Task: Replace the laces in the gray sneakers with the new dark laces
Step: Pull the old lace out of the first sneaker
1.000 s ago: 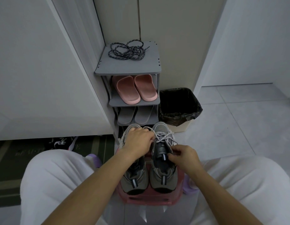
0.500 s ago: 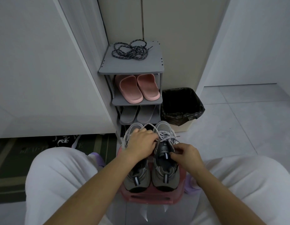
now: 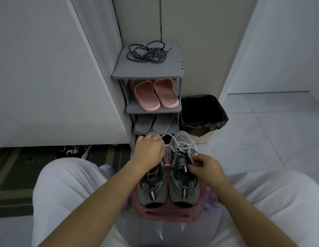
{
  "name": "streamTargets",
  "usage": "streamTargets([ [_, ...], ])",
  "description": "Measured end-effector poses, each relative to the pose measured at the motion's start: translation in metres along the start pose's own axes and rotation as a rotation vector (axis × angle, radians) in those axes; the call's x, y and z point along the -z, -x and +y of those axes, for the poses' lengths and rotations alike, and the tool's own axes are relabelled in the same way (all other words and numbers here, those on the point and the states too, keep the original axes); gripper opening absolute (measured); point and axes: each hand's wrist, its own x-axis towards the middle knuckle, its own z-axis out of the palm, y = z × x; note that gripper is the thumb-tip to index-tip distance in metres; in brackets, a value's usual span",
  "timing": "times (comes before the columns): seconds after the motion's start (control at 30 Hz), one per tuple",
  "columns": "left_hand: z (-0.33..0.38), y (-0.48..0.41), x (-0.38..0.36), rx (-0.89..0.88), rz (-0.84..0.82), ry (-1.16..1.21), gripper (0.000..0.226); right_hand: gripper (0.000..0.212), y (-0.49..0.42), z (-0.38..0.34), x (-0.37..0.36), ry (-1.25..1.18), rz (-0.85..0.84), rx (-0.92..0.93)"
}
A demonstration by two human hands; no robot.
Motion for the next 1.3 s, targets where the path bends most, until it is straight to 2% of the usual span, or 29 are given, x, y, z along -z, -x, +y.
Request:
streamTargets([
  [0.13, 0.021, 0.001, -0.009, -0.134, -0.040, 0.052, 0.038, 0.049, 0.000, -0.002, 0.000, 0.032, 0.058, 0.026],
  [0.3, 0.022, 0.000, -0.009, -0.135, -0.009, 0.066, 0.040, 0.046, -0.002, -0.002, -0.003, 0.075, 0.089, 0.049],
  [0.53, 0.022, -0.003, -0.007, -0.167, -0.004, 0.069, 0.023, 0.039, -0.002, -0.004, -0.003, 0.064, 0.091, 0.047],
  [0.67, 0.018, -0.005, -0.004, -0.095, 0.018, 0.064, 0.017, 0.030, -0.001, -0.005, -0.001, 0.042, 0.080, 0.032],
  [0.8, 0.008, 0.000, -0.007, 0.049, 0.057, 0.073, 0.016, 0.023, -0.001, -0.005, 0.002, 0.046, 0.071, 0.049],
  [0.9, -0.003, 0.004, -0.002, 0.191, 0.106, 0.169, 0.013, 0.024, -0.002, -0.005, 0.002, 0.051, 0.056, 0.041],
  [0.97, -0.009, 0.004, 0.003, 0.173, 0.081, 0.217, 0.011, 0.028, -0.003, -0.005, 0.003, 0.034, 0.044, 0.027],
  [1.03, -0.008, 0.006, 0.007, 0.060, 0.002, 0.236, 0.011, 0.030, -0.003, -0.006, 0.003, -0.014, 0.029, 0.020],
  [1.13, 0.003, 0.011, 0.007, -0.060, -0.081, 0.261, 0.026, 0.034, -0.006, -0.008, 0.003, -0.048, 0.025, 0.008],
  [1.23, 0.015, 0.015, 0.006, -0.104, -0.096, 0.242, 0.054, 0.024, -0.017, -0.008, 0.001, -0.062, 0.048, -0.015],
  [1.3, 0.020, 0.016, 0.004, -0.120, -0.089, 0.216, 0.058, 0.019, -0.025, -0.008, 0.003, -0.073, 0.042, -0.035],
])
